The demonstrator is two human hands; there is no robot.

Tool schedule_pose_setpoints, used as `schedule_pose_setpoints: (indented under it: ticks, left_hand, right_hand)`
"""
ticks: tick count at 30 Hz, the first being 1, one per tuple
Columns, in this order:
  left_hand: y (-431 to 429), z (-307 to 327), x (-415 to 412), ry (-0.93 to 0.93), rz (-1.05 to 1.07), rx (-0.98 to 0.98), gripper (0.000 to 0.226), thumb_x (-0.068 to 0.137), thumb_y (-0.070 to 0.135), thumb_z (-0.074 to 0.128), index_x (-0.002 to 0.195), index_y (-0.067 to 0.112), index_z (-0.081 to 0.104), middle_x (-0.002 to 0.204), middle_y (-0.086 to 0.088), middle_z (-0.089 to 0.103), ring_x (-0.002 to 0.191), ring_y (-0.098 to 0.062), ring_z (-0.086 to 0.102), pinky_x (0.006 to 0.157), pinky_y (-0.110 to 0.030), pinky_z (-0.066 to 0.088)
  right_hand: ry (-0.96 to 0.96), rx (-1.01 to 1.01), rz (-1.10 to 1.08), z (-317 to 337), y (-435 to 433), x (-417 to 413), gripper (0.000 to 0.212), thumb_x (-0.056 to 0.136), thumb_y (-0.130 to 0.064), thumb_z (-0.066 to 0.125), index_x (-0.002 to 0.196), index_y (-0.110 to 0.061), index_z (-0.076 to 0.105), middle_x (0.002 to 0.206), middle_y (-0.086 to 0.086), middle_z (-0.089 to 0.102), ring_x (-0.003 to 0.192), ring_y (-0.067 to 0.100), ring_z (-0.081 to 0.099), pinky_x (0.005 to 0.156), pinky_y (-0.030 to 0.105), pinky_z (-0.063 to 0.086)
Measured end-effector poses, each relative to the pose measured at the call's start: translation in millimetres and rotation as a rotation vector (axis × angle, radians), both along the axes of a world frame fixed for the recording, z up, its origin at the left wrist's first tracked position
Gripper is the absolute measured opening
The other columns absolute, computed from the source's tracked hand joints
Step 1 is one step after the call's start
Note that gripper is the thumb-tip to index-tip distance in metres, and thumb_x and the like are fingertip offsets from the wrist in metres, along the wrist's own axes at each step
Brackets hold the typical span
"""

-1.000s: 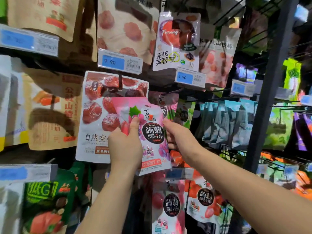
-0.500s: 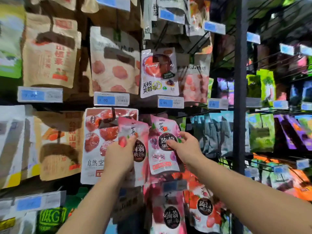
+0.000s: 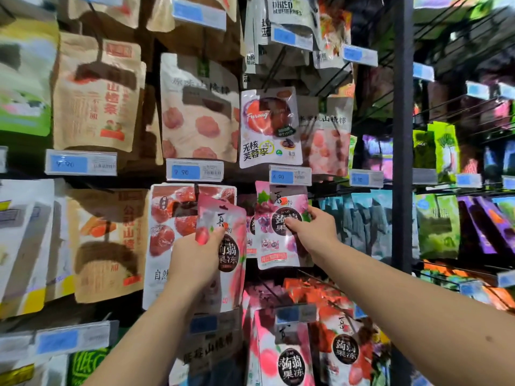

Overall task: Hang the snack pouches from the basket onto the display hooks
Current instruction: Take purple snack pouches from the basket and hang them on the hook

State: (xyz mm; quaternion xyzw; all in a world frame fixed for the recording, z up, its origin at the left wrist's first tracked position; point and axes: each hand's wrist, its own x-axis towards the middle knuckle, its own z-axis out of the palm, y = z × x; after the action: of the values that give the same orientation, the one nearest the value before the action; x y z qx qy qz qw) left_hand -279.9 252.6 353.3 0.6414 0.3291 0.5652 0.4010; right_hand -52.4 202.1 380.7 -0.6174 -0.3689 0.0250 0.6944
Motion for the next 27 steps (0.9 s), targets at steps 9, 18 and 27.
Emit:
schedule_pose_setpoints:
  ticks: [9, 18, 27]
  left_hand:
    - [9.3, -5.2, -0.8, 0.048, 0.007, 0.034, 0.058, 0.097, 0.044, 0.063, 0.077, -0.010, 0.059, 0.075, -0.027, 0.068, 0.058, -0.023, 0.054, 0.056, -0.033, 0.040]
    - [11.5, -6.7, 1.6, 0.077, -0.012, 0.064, 0.047, 0.097, 0.046, 0.061, 0.072, 0.006, 0.057, 0.063, -0.012, 0.056, 0.053, -0.019, 0.047, 0.051, -0.028, 0.035]
    - [11.3, -11.2, 7.1, 0.063, -0.027, 0.103, 0.041, 0.099, 0.039, 0.061, 0.076, 0.005, 0.056, 0.067, -0.014, 0.055, 0.052, -0.018, 0.046, 0.036, -0.018, 0.031]
  right_hand:
    - [-0.032, -0.030, -0.017, -2.7, -1.6, 5.0, 0.023, 0.085, -0.018, 0.079, 0.109, -0.017, 0.075, 0.093, 0.001, 0.076, 0.085, 0.021, 0.073, 0.082, 0.042, 0.062]
    - [-0.026, -0.060, -0.032, -6.2, 8.9, 7.5, 0.028, 0.086, -0.018, 0.076, 0.114, -0.014, 0.073, 0.094, 0.008, 0.076, 0.067, 0.022, 0.071, 0.057, 0.033, 0.059]
    - [-0.047, -0.041, 0.005, -25.3, 11.3, 16.1, 0.047, 0.085, -0.024, 0.078, 0.131, -0.018, 0.067, 0.102, 0.003, 0.077, 0.082, 0.022, 0.076, 0.075, 0.042, 0.064]
